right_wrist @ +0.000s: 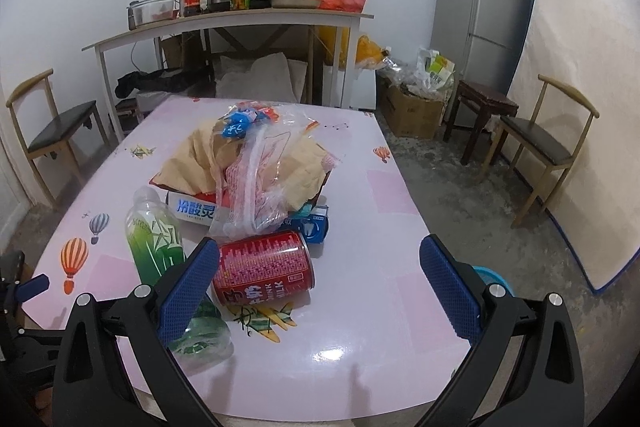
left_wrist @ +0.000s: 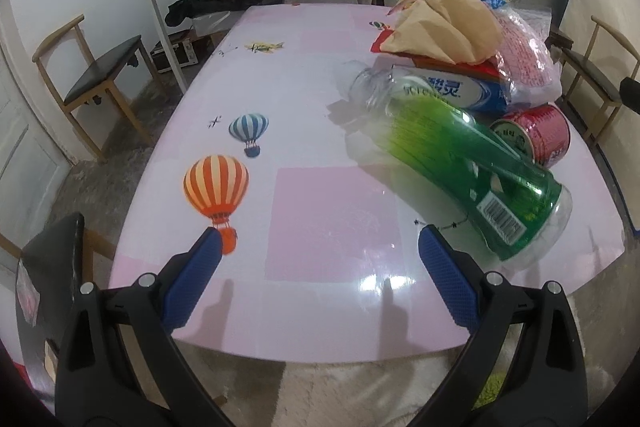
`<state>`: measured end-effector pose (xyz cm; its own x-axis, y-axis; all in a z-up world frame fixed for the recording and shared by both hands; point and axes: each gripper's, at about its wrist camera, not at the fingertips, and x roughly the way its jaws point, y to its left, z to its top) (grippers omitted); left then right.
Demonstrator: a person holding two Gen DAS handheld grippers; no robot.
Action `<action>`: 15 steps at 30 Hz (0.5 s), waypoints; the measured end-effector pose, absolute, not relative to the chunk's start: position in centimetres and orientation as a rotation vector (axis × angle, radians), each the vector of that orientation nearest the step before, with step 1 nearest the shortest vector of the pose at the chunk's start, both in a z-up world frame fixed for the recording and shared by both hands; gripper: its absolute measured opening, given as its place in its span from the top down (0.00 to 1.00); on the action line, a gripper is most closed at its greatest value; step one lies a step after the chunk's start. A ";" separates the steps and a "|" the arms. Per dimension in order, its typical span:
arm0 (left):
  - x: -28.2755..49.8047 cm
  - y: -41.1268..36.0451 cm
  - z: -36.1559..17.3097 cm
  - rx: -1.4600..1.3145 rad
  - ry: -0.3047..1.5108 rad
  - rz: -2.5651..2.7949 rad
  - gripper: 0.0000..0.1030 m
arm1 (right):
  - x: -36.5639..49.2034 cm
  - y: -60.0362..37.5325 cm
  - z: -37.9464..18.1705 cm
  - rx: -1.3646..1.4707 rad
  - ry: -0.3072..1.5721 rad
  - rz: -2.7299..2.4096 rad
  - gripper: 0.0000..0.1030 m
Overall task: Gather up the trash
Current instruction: 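Reach both tools toward the pile of trash on the table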
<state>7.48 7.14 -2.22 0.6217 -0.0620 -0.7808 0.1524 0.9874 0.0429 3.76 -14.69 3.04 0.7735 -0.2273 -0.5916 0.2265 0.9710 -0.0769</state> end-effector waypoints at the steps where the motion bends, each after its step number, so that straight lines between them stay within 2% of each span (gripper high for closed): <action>1: 7.7 7.2 -2.1 0.099 0.887 -0.133 0.08 | 4.0 -14.8 3.2 0.005 0.645 -0.242 0.05; 6: 8.0 7.4 -1.4 0.035 0.845 -0.208 0.08 | 4.8 -15.2 3.8 0.031 0.645 -0.209 0.05; 15: 12.0 7.5 2.9 -0.109 0.635 -0.420 0.08 | 6.0 -16.7 4.9 0.068 0.604 -0.174 0.05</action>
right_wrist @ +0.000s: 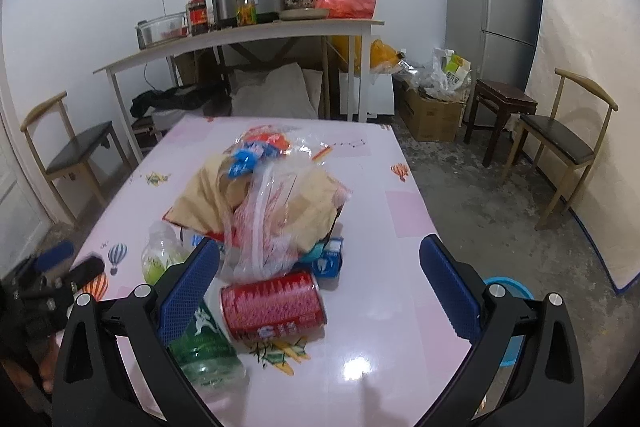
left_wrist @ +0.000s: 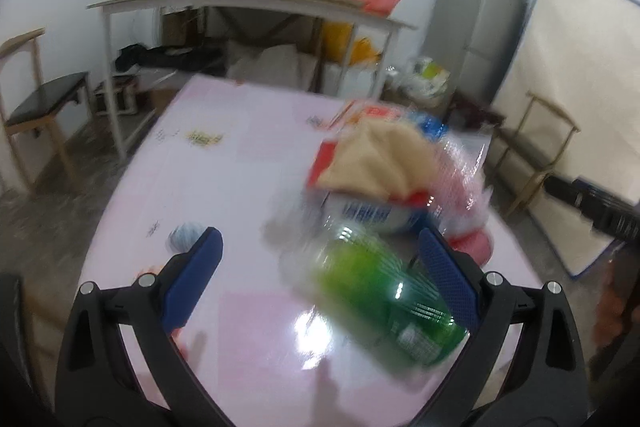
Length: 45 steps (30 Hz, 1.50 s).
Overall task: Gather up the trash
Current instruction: 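Reach both tools toward the pile of trash on the table, then close the left tool on the tan paper napkin and lift it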
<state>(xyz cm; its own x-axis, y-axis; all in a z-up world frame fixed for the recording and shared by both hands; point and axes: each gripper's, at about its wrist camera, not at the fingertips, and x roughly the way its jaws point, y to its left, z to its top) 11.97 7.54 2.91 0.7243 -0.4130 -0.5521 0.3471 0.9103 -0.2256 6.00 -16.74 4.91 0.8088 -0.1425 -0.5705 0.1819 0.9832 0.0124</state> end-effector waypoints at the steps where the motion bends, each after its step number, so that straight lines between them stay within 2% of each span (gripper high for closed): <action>1: 13.1 7.2 3.4 -0.128 0.631 -0.470 0.08 | 6.1 -16.9 5.0 0.072 0.601 -0.175 0.05; 7: 19.9 4.2 4.3 -0.218 0.700 -0.646 0.08 | 6.9 -19.4 5.1 0.121 0.598 -0.191 0.05; 14: 25.5 0.2 1.9 -0.176 0.843 -0.637 0.10 | 7.7 -22.1 4.7 0.174 0.607 -0.218 0.05; 16: 26.0 -0.4 1.1 -0.165 0.870 -0.627 0.30 | 7.9 -22.6 4.6 0.180 0.608 -0.225 0.05; 18: 26.4 -0.6 0.5 -0.172 0.900 -0.622 0.35 | 8.1 -22.9 4.4 0.187 0.612 -0.230 0.05; 28: 25.9 -0.4 -0.2 -0.176 0.901 -0.598 0.80 | 9.1 -23.3 4.1 0.176 0.650 -0.223 0.05; 34: 24.7 0.6 0.8 -0.220 0.859 -0.613 0.93 | 8.9 -22.6 4.7 0.164 0.634 -0.213 0.05; 45: 21.4 2.6 4.2 -0.284 0.737 -0.640 0.96 | 8.0 -21.9 5.3 0.155 0.623 -0.205 0.05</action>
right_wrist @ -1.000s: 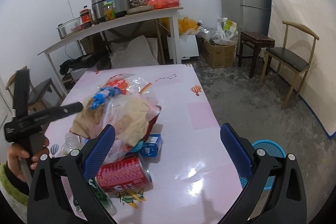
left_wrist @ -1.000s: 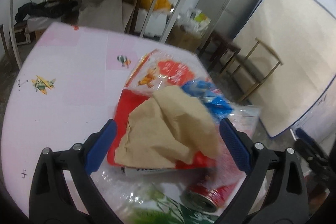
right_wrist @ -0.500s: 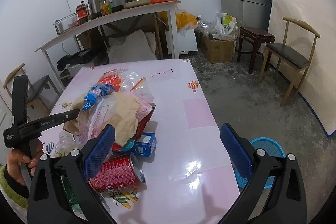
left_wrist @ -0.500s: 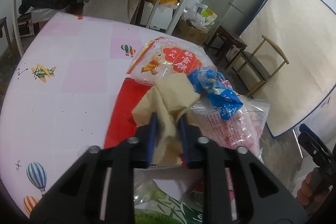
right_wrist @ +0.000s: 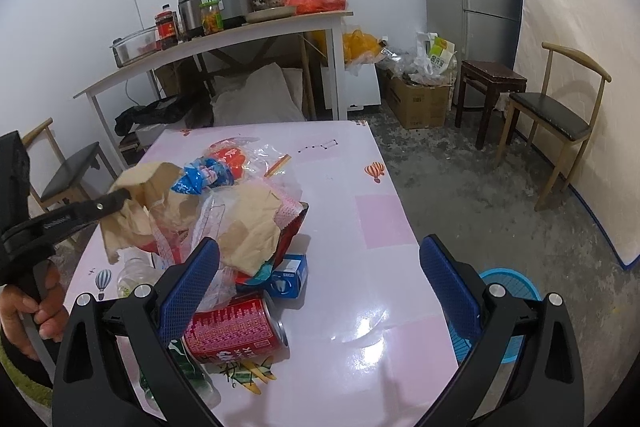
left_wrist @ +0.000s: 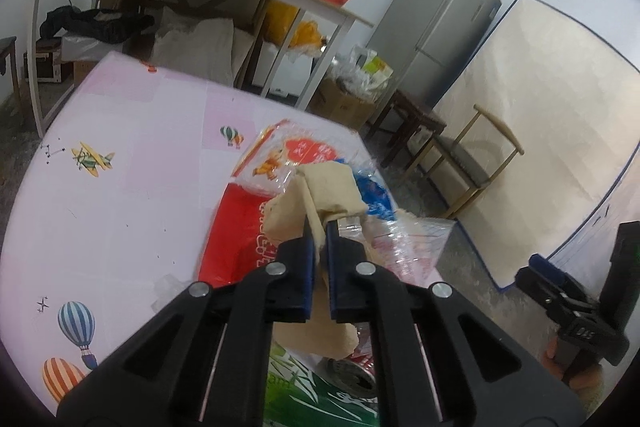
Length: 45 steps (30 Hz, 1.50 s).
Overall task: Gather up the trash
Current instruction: 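Close the left tool on the tan paper napkin and lift it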
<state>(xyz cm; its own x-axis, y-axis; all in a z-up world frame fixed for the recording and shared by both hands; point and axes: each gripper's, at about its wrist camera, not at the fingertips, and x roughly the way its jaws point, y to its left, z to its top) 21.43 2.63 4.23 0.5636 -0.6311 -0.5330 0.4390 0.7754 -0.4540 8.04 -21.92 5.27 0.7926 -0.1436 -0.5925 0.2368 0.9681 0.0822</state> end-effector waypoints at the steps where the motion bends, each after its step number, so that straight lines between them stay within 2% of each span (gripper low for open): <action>1: 21.2 2.7 4.5 -0.289 0.727 -0.641 0.96 | 7.9 -21.8 5.3 0.155 0.622 -0.205 0.05; 21: 17.3 6.1 8.0 -0.401 0.557 -0.658 0.97 | 6.5 -21.3 5.9 0.158 0.609 -0.183 0.05; 36: 15.8 11.9 7.7 -0.514 0.555 -0.632 0.97 | 5.3 -20.7 5.3 0.196 0.603 -0.179 0.05; 45: 14.8 15.4 4.0 -0.549 0.663 -0.515 0.97 | 6.4 -21.1 3.9 0.233 0.633 -0.154 0.05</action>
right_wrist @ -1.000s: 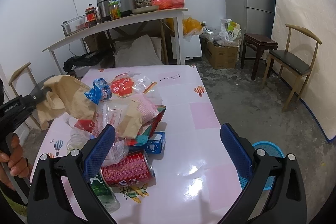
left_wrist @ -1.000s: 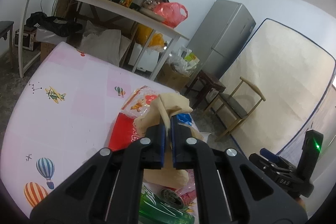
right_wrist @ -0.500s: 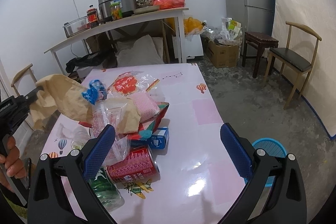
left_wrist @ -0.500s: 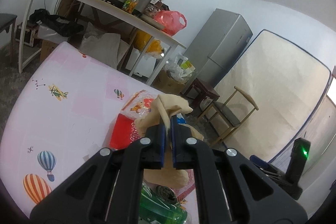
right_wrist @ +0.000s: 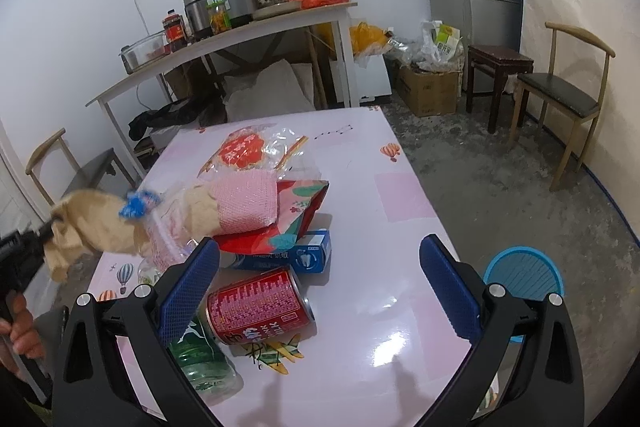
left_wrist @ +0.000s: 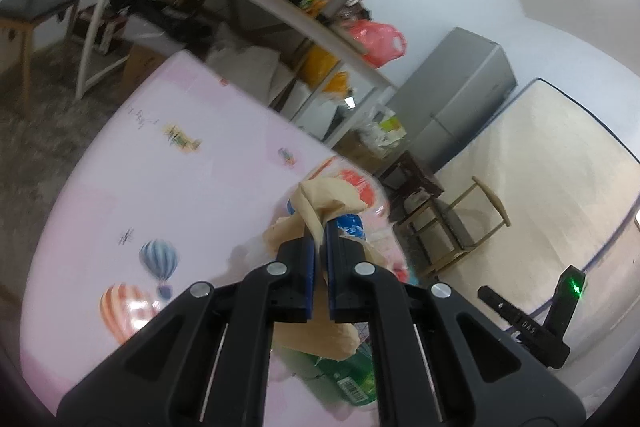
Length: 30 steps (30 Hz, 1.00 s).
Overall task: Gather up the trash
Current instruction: 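Close the left tool on the tan paper napkin and lift it, then grasp the blue crumpled wrapper with the right tool while the left holds the napkin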
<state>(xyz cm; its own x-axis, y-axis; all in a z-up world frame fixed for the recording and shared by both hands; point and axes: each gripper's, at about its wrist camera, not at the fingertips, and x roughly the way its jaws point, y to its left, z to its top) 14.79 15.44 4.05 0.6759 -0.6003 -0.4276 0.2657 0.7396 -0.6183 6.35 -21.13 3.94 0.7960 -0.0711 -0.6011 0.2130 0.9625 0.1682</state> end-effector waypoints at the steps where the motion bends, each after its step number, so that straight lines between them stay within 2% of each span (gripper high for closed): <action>1: 14.7 15.7 3.4 -0.554 0.677 -0.502 0.97 | 6.5 -21.1 3.9 0.236 0.635 -0.147 0.05; 8: 13.7 14.7 -0.9 -0.511 0.806 -0.487 0.97 | 7.6 -19.9 4.0 0.214 0.628 -0.085 0.05; 14: 12.9 12.6 -2.5 -0.463 0.851 -0.514 0.97 | 11.6 -16.3 6.6 0.157 0.647 0.192 0.05; 21: 12.6 11.7 -2.3 -0.430 0.839 -0.526 0.97 | 20.4 -8.3 8.0 0.021 0.863 0.500 0.06; 30: 12.8 10.8 -2.6 -0.414 0.847 -0.550 0.97 | 28.8 0.7 4.2 -0.231 1.138 0.594 0.13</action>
<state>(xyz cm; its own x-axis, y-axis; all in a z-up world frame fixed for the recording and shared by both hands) 12.82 10.80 -2.57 0.5382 -0.6061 -0.5857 0.2888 0.7855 -0.5474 28.76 0.69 4.22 0.2860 0.3253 -0.9013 -0.5532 0.8241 0.1219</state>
